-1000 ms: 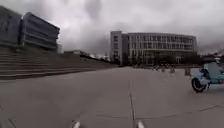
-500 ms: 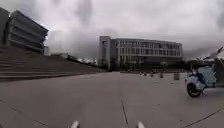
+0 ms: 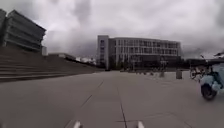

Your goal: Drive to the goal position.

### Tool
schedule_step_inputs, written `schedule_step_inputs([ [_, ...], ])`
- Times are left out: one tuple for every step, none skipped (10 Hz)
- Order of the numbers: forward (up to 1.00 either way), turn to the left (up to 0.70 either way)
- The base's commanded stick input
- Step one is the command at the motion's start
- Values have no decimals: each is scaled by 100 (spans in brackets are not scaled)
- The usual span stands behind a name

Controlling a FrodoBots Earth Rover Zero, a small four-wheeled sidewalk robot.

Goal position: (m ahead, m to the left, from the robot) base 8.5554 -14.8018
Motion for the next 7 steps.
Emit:
schedule_step_inputs([
  [100,-40],
  [100,-40],
  [100,-40],
  [100,-40],
  [100,-40],
  [100,-40],
  [100,-40],
])
